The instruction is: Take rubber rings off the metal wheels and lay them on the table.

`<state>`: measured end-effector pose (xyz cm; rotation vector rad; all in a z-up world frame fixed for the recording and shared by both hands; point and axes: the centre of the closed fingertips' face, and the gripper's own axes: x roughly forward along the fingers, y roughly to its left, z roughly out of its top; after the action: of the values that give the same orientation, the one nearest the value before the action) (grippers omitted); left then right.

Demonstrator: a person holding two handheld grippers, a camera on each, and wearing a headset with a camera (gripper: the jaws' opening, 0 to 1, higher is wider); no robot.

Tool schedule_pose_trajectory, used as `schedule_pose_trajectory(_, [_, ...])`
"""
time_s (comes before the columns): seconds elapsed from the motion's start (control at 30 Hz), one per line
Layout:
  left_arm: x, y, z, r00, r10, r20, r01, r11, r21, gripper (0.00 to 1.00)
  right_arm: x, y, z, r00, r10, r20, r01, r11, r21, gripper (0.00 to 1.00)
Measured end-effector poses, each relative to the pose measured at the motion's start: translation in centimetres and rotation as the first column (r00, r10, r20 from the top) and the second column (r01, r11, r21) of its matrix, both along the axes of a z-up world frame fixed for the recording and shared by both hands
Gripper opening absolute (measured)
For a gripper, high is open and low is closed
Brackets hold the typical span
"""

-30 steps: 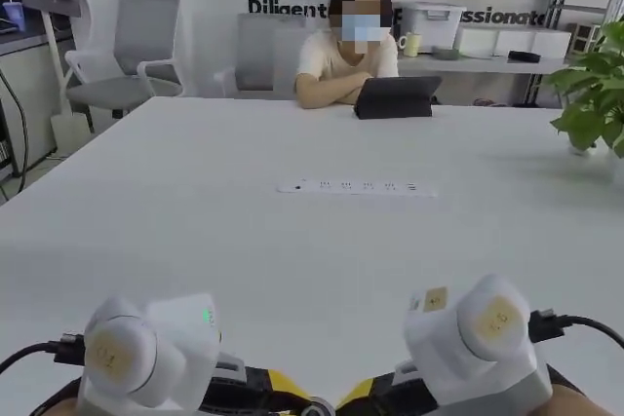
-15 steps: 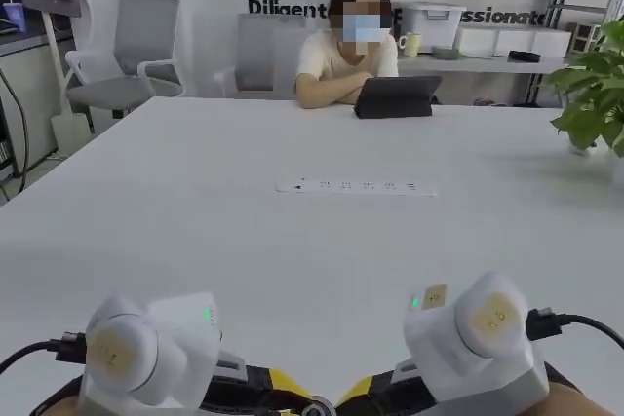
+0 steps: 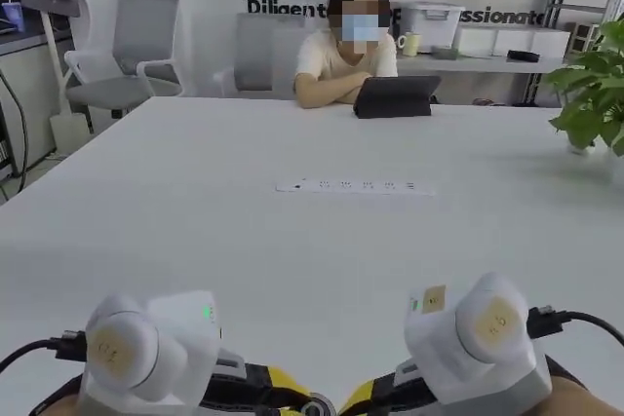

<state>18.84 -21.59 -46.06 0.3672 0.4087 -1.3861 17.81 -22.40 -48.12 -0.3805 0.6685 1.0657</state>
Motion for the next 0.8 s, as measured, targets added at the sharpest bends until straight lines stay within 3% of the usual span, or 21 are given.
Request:
schedule_pose_trajectory(0.2, [0.1,0.0,0.0,1.000,0.007,-0.001,-0.007,1.000,0.000,0.07,0.7,-0.4,0.2,0.999,-0.053,-0.009,0.053,0.999,-0.005,0.00])
schedule_pose_trajectory(0.3, [0.1,0.0,0.0,1.000,0.007,0.000,-0.007,1.000,0.000,0.07,0.8,-0.5,0.4,0.992,-0.111,-0.061,0.112,0.993,0.019,0.00])
schedule_pose_trajectory(0.37, [0.1,0.0,0.0,1.000,0.007,-0.001,-0.007,1.000,0.000,0.07,0.9,-0.7,0.6,0.980,-0.160,-0.119,0.167,0.985,0.047,0.00])
schedule_pose_trajectory(0.43, [0.1,0.0,0.0,1.000,0.007,0.000,-0.007,1.000,0.000,0.07,1.0,-0.8,0.7,0.972,-0.185,-0.147,0.196,0.978,0.067,0.00])
schedule_pose_trajectory(0.47, [0.0,0.0,0.0,1.000,0.007,0.000,-0.007,1.000,0.000,0.07,0.9,-0.7,0.7,0.961,-0.206,-0.182,0.224,0.971,0.083,0.00])
schedule_pose_trajectory(0.53, [0.0,-0.1,0.0,1.000,0.005,0.000,-0.005,1.000,0.001,0.07,1.0,-0.8,1.0,0.956,-0.217,-0.200,0.241,0.965,0.106,0.00])
schedule_pose_trajectory(0.6, [0.0,-0.1,0.0,1.000,0.004,0.000,-0.004,1.000,0.001,0.07,1.0,-0.8,1.1,0.940,-0.243,-0.239,0.277,0.953,0.125,0.00])
schedule_pose_trajectory(0.67, [-0.1,-0.2,0.0,1.000,0.004,-0.001,-0.004,1.000,0.000,0.07,1.1,-0.9,1.0,0.936,-0.248,-0.251,0.286,0.950,0.128,0.00])
schedule_pose_trajectory(0.8, [-0.1,-0.2,0.0,1.000,0.004,0.001,-0.004,1.000,0.001,0.07,1.0,-0.8,1.1,0.912,-0.276,-0.304,0.328,0.935,0.133,0.00])
